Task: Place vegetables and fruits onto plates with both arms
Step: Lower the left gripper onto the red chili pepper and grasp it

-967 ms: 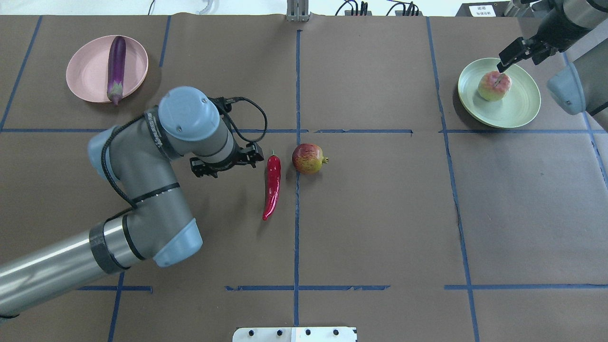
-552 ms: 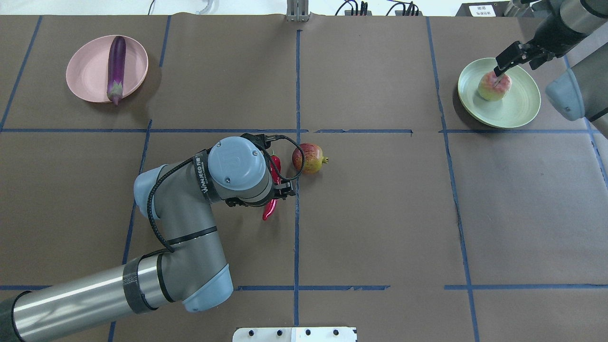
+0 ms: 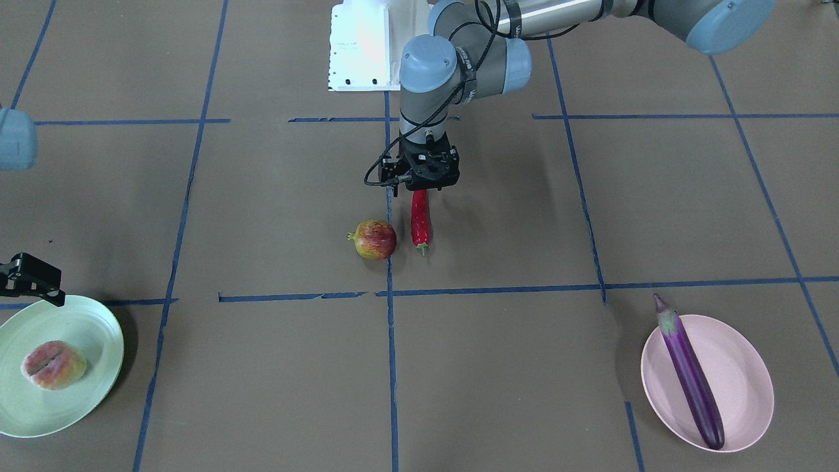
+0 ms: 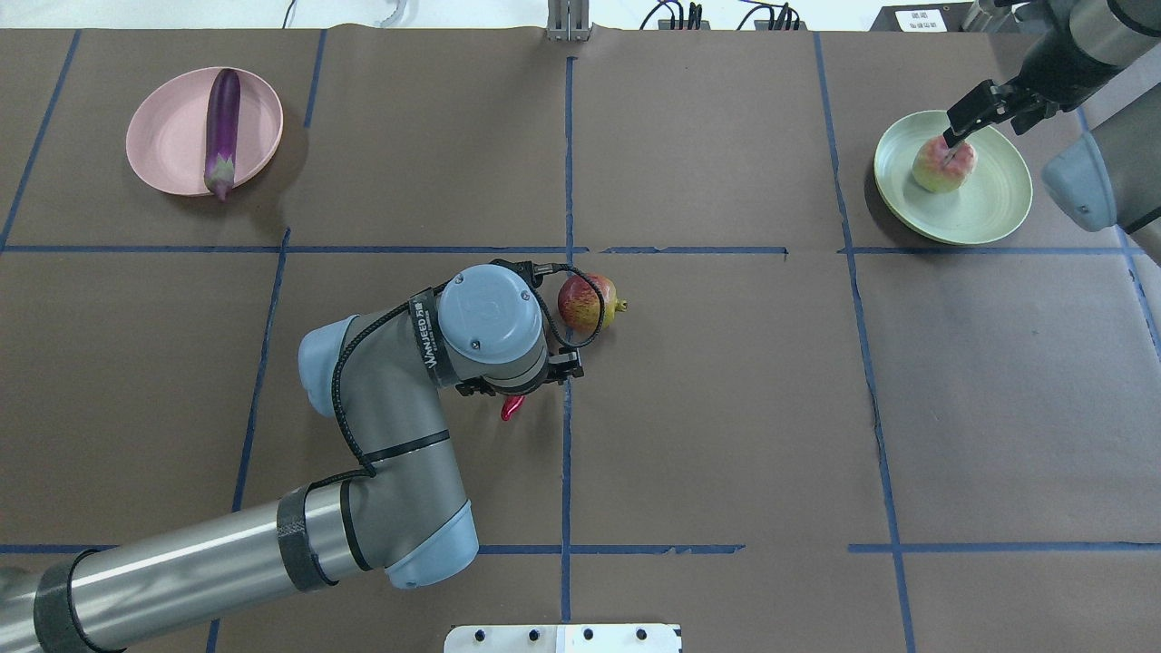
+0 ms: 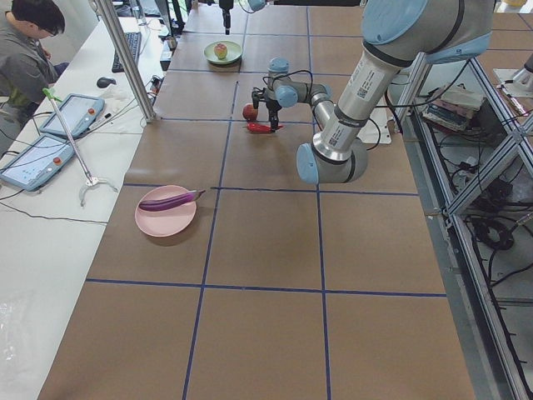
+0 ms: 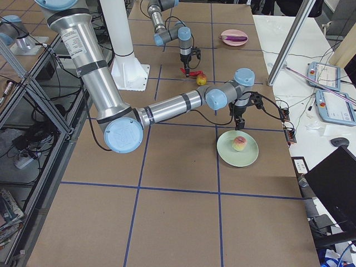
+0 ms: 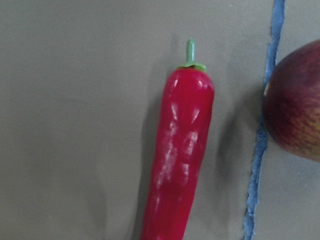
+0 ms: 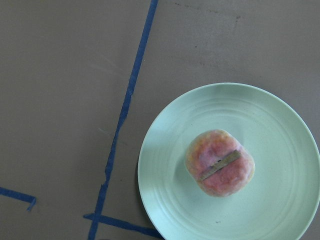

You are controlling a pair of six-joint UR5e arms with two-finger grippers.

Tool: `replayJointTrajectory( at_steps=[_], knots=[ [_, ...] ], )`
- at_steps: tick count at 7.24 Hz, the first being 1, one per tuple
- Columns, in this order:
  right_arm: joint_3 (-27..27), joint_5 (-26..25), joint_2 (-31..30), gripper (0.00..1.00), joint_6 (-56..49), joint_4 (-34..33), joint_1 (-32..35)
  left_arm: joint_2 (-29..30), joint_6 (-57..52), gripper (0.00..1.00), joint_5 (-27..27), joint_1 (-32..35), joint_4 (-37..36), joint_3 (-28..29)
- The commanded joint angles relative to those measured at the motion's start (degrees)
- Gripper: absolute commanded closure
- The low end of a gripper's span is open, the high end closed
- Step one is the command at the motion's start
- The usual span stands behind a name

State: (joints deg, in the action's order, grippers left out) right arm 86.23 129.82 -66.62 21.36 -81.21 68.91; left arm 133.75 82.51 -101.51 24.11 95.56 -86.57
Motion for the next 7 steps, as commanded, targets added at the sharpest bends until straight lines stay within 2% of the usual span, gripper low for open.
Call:
replayJointTrajectory(
  at_steps=[1,2,4,5,7],
  knots=[
    [-0.01,0.0,-0.01,0.0,0.0,0.0,0.0,0.02,-0.16,0.44,0.0,0.06,-0.02,0.87],
    [-0.01,0.0,-0.01,0.0,0.0,0.0,0.0,0.02,-0.16,0.57,0.0,0.15,-0.02,0.88],
    [-0.01,0.09,-0.01,0.0,0.0,0.0,0.0,-0.07,-0.16,0.93,-0.26,1.37,-0.28,0.18],
    [-0.01,0.0,-0.01,0.0,0.0,0.0,-0.35,-0.42,-0.16,0.97,-1.48,3.64,-0.37,-0.7],
    [-0.01,-0.18,0.0,0.0,0.0,0.7,-2.54,-2.07,-0.25,0.99,-9.27,13.19,-0.12,-0.79]
  ],
)
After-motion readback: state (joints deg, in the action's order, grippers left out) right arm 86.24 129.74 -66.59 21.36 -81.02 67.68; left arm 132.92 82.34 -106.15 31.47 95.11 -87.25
